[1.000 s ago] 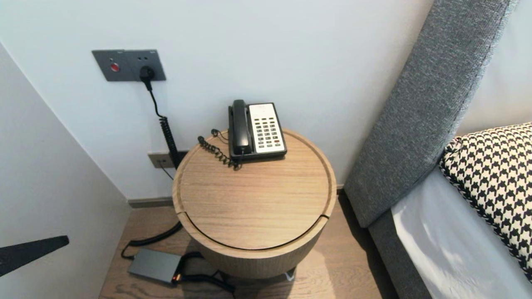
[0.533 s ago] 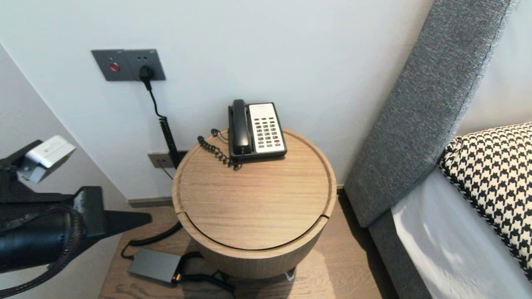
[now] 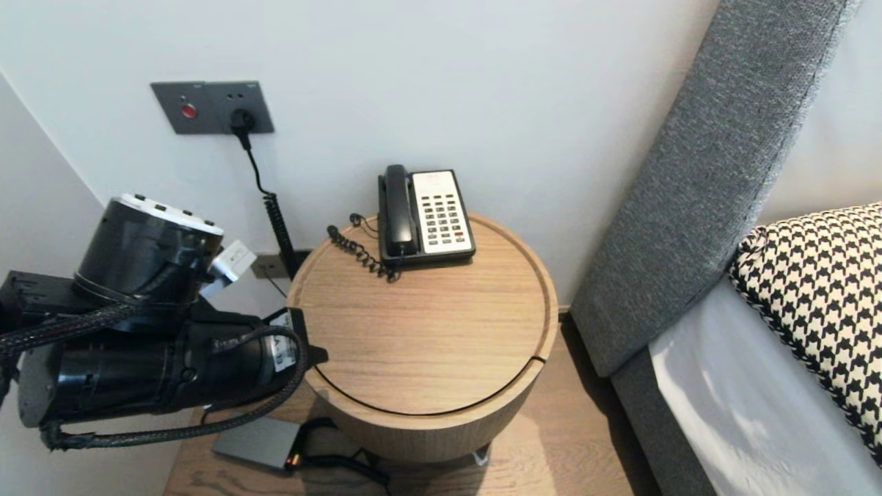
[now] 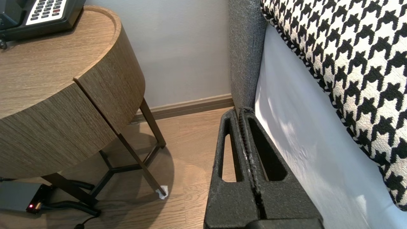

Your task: Open the nightstand drawer

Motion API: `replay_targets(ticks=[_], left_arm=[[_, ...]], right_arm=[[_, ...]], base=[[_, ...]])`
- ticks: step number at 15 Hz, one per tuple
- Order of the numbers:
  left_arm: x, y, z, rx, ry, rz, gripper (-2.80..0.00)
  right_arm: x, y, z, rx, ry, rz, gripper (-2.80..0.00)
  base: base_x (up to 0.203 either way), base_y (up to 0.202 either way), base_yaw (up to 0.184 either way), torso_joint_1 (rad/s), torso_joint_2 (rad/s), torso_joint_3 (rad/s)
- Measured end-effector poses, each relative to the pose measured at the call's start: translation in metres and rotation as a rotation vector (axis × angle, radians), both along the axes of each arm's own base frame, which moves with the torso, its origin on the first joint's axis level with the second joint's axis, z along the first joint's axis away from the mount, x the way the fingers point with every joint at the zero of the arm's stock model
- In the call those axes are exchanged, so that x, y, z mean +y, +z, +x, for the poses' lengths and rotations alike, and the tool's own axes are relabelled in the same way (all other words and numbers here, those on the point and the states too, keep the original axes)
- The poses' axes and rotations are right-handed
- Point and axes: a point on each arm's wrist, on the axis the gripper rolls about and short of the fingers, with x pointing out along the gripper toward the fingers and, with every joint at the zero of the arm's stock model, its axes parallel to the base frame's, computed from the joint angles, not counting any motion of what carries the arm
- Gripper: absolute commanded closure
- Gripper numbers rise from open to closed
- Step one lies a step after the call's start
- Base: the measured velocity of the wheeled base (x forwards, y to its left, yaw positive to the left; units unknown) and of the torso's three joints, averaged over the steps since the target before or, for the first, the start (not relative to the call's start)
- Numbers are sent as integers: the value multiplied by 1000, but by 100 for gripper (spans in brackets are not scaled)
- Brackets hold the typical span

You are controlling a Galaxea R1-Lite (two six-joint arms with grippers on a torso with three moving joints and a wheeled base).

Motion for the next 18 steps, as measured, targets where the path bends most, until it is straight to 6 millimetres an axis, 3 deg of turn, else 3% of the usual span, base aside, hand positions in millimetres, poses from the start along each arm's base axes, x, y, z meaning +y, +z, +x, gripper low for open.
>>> replay_targets(ticks=[8, 18], left_arm=[[-15, -38, 19, 87, 6, 81, 0], [-17, -51, 23, 109, 4, 94, 0]], right_arm=[[0, 0, 0, 0, 0, 1, 0], [0, 0, 0, 0, 0, 0, 0]], base=[[0, 0, 0, 0, 0, 0], [0, 0, 0, 0, 0, 0]])
